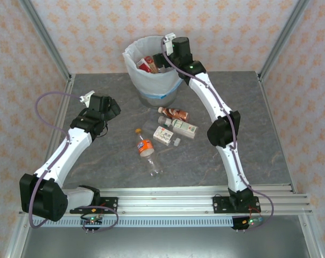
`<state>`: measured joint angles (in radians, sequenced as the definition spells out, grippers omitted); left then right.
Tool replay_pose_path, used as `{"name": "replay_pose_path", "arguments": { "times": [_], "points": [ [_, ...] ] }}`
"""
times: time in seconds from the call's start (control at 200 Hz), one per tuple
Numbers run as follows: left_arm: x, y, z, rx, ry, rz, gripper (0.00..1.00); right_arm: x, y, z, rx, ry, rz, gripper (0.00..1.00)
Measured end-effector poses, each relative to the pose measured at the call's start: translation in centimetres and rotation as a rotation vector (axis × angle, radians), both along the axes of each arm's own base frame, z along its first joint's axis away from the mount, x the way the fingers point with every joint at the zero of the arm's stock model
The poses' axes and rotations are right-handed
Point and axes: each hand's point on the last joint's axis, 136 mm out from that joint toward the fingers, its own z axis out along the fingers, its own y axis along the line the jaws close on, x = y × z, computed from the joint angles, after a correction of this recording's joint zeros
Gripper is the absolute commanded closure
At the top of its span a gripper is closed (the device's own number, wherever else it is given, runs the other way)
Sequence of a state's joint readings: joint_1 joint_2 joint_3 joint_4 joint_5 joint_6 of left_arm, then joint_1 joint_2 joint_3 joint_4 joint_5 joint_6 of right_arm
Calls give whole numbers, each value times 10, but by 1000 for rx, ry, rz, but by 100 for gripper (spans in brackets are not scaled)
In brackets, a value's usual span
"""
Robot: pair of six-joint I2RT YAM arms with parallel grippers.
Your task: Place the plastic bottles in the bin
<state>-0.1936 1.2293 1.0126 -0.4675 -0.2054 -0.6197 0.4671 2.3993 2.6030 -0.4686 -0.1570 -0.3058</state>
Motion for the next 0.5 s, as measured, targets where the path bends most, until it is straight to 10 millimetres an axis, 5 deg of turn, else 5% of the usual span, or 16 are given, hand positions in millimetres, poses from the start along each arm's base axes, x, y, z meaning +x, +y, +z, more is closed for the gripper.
{"name": "replay_pose_path", "arguments": {
  "times": [0.5],
  "points": [
    [3,-11,-3,-46,7,-48,0,-34,-9,27,-51,36,58,1]
  ]
}}
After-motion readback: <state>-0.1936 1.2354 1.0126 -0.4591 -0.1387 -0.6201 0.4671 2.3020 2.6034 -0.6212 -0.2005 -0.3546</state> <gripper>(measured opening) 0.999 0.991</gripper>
